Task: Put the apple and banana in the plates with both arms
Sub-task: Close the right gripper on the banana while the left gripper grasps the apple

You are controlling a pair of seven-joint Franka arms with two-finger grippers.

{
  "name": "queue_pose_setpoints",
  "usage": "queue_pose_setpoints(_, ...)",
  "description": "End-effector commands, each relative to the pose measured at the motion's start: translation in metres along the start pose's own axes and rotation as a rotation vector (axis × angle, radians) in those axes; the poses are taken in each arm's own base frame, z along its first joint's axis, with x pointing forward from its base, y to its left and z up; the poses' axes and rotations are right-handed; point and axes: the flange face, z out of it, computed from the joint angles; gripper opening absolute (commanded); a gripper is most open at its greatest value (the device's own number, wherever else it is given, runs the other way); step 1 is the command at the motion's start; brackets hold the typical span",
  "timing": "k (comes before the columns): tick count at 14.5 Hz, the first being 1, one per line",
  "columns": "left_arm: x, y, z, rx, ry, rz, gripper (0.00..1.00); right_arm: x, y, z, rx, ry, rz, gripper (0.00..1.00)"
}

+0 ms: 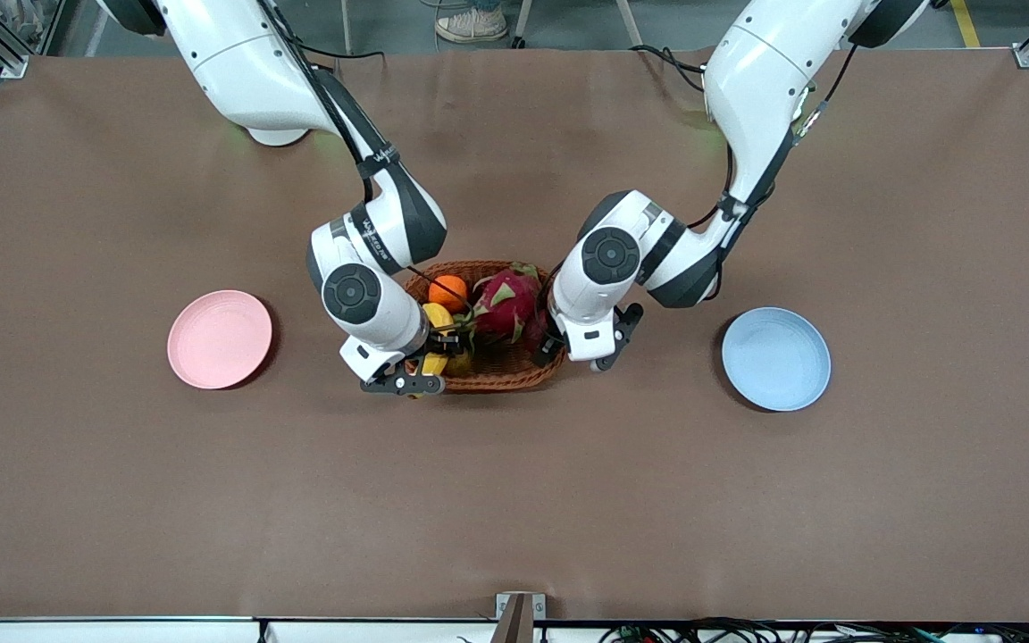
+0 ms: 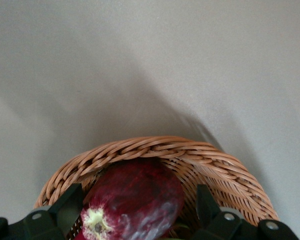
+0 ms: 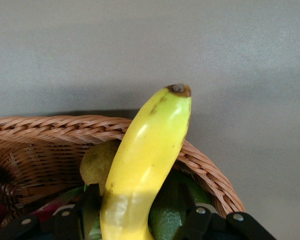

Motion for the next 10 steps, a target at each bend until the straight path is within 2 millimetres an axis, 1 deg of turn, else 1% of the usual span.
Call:
queue_pose_setpoints(1, -0.003, -0.005, -0.009, -0.015, 0.015, -0.006, 1.0, -0.002, -0.003, 0.001, 0.005, -0.008, 0.016, 0.65)
queue_pose_setpoints(5, -0.003, -0.006, -0.011, -0.009, 0.017, -0.005, 1.0, -0.002, -0.005, -0.001, 0.008, -0.002, 0.033, 0.56)
queue_pose_setpoints(7, -0.004, -0.012, -0.009, 0.003, 0.023, 0.001, 1.0, -0.007, -0.012, 0.0, 0.006, -0.002, 0.023, 0.51)
queue_pose_setpoints(10, -0.003, -0.017, -0.005, 0.014, 0.035, 0.011, 1.0, -0.007, -0.012, 0.0, 0.006, -0.002, 0.023, 0.38)
